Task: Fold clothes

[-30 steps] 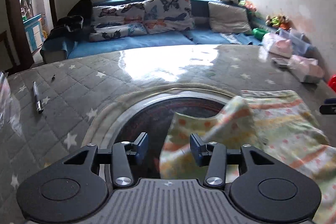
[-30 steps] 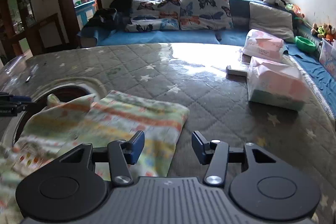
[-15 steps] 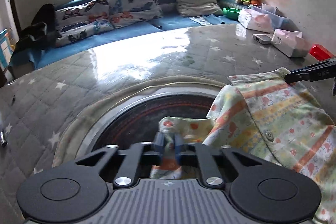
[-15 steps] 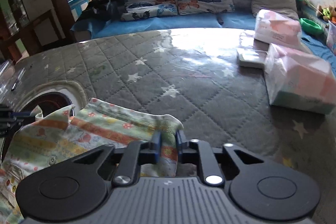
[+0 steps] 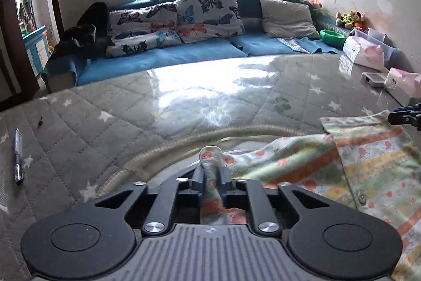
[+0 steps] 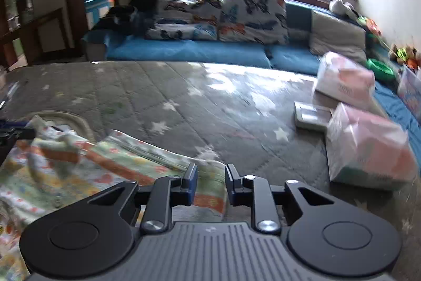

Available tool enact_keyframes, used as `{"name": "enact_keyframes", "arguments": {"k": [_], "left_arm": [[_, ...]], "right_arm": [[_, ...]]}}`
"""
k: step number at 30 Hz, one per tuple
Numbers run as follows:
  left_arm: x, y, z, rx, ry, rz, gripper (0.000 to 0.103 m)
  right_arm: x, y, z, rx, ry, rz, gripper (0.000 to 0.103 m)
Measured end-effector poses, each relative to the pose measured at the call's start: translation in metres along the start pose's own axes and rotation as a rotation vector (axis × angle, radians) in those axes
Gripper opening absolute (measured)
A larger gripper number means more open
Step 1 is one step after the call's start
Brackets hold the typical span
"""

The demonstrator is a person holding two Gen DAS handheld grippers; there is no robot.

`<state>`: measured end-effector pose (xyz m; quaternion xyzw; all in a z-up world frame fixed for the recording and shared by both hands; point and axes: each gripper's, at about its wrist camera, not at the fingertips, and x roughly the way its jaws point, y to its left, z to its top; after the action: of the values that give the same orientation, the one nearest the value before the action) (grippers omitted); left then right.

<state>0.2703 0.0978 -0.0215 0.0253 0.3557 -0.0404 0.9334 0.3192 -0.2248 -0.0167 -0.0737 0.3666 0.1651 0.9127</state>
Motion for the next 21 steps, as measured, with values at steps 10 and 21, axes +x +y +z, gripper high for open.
{"name": "enact_keyframes", "arguments": {"k": [10,21], "left_arm": [[0.004,-0.049,0.01,0.089,0.012,-0.162,0.019],[-0.009,-0.08,-0.001,0.15,0.004,-0.154,0.05]], "right_arm": [[0.003,0.04,-0.008,-0.098,0.09,0.137,0.038],[-0.043,0.075,-0.039,-0.248,0.129,0.202,0.046]]}}
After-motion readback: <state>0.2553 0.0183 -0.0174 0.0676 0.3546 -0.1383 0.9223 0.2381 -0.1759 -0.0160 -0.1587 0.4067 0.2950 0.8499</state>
